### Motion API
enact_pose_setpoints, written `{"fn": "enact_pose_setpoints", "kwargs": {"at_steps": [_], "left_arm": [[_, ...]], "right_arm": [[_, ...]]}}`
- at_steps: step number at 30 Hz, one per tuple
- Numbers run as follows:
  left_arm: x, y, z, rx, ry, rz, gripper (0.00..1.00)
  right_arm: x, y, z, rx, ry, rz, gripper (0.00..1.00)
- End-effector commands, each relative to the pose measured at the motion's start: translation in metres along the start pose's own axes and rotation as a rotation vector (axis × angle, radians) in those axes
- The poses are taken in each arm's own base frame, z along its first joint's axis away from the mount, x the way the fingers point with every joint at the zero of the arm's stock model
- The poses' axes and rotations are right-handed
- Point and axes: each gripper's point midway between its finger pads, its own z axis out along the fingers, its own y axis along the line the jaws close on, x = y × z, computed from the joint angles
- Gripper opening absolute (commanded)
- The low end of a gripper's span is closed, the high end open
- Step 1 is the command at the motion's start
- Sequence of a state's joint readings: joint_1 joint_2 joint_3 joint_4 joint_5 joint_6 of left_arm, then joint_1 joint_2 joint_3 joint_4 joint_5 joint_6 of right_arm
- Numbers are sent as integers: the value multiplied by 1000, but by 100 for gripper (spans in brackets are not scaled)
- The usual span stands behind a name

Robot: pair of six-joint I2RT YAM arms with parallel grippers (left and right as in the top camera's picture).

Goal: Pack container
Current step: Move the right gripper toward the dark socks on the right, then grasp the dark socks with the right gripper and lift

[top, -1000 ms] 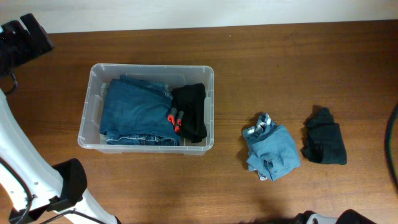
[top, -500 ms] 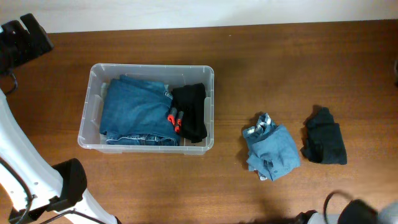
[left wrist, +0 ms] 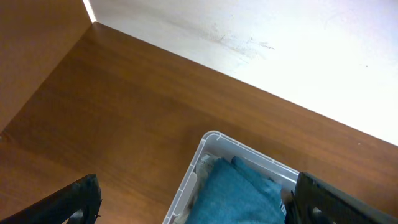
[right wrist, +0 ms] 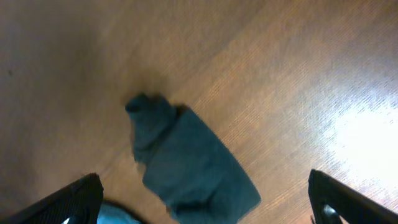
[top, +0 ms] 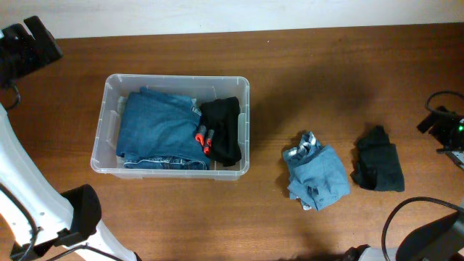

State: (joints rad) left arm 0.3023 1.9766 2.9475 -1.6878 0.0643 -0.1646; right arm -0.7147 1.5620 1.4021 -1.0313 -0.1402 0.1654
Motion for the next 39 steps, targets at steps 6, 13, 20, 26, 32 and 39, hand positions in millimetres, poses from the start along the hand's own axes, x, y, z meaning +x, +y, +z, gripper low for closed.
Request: {"fn": "enact_pose_setpoints", "kwargs": {"at_steps": [6, 13, 20, 26, 32, 39], "left_arm": [[-1, 1, 0, -2, -3, 4, 99], [-1, 1, 0, -2, -3, 4, 99], [-1, 1, 0, -2, -3, 4, 100], [-1, 1, 0, -2, -3, 3, 99], [0, -3, 0, 5, -2, 10, 99], [0, -3, 0, 5, -1, 10, 99]], "right_arm": [[-39, -3, -121, 86, -466, -7, 98], [10, 17, -119, -83, -305, 84, 98], [43, 6, 9, -172, 190, 151, 98], [63, -8, 77, -170, 389, 93, 98], [90, -16, 112, -158, 530, 126, 96], [115, -3, 128, -272, 553, 144, 80]]}}
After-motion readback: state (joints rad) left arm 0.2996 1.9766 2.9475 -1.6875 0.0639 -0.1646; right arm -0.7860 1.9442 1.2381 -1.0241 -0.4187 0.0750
